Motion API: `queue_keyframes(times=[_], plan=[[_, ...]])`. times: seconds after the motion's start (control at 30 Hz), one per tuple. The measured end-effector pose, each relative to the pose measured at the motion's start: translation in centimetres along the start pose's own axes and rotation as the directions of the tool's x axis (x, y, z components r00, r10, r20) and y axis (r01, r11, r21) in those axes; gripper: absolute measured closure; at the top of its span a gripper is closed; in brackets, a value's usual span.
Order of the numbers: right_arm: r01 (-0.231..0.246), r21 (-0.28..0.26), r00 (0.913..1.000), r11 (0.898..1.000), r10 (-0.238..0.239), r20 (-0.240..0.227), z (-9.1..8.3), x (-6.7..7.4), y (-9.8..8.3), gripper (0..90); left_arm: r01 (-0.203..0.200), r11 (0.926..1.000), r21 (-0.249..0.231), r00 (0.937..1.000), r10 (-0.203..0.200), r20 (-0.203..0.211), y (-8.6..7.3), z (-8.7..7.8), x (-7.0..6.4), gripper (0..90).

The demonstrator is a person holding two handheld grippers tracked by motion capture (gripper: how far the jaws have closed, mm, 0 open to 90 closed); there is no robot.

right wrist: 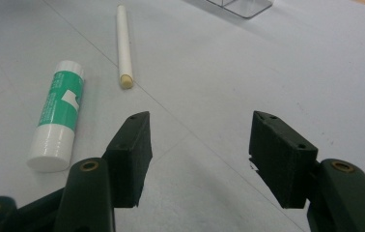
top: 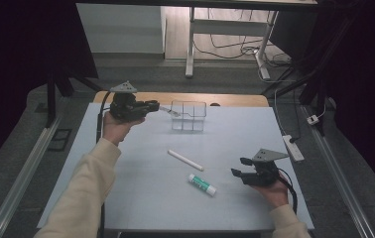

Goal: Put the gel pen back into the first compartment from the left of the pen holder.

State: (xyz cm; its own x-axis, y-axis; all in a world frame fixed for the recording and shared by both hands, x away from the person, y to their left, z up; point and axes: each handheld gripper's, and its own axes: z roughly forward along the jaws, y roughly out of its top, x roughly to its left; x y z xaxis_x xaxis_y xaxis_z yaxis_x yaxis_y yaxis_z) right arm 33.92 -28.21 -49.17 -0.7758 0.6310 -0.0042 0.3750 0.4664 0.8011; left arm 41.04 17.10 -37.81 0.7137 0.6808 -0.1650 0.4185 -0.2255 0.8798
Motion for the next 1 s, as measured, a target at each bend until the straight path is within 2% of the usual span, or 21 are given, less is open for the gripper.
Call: queue_keyframes(times=[0.2,0.6,0.9,1.0], plan=[[0.003,-0.001,1.0,1.0,-0.003,-0.006,0.1,0.0,0.0,39.6,0.015,0.9998,0.012,0.9996,-0.014,-0.024,0.4,0.9,0.7,79.8],[0.003,0.007,1.0,1.0,-0.003,-0.006,0.1,-0.1,-0.1,39.6,0.01,0.9979,0.064,0.9972,-0.005,-0.075,1.8,2.6,1.7,79.8],[0.001,-0.008,0.9999,1.0,-0.001,-0.017,0.0,-0.2,-0.1,39.1,0.011,0.9931,0.116,0.9957,0.0,-0.093,2.1,4.2,2.5,79.8],[0.0,-0.005,0.9999,1.0,0.0,-0.016,0.0,-0.2,-0.2,39.1,0.007,0.9892,0.147,0.9951,0.008,-0.099,2.2,5.1,2.7,79.7]])
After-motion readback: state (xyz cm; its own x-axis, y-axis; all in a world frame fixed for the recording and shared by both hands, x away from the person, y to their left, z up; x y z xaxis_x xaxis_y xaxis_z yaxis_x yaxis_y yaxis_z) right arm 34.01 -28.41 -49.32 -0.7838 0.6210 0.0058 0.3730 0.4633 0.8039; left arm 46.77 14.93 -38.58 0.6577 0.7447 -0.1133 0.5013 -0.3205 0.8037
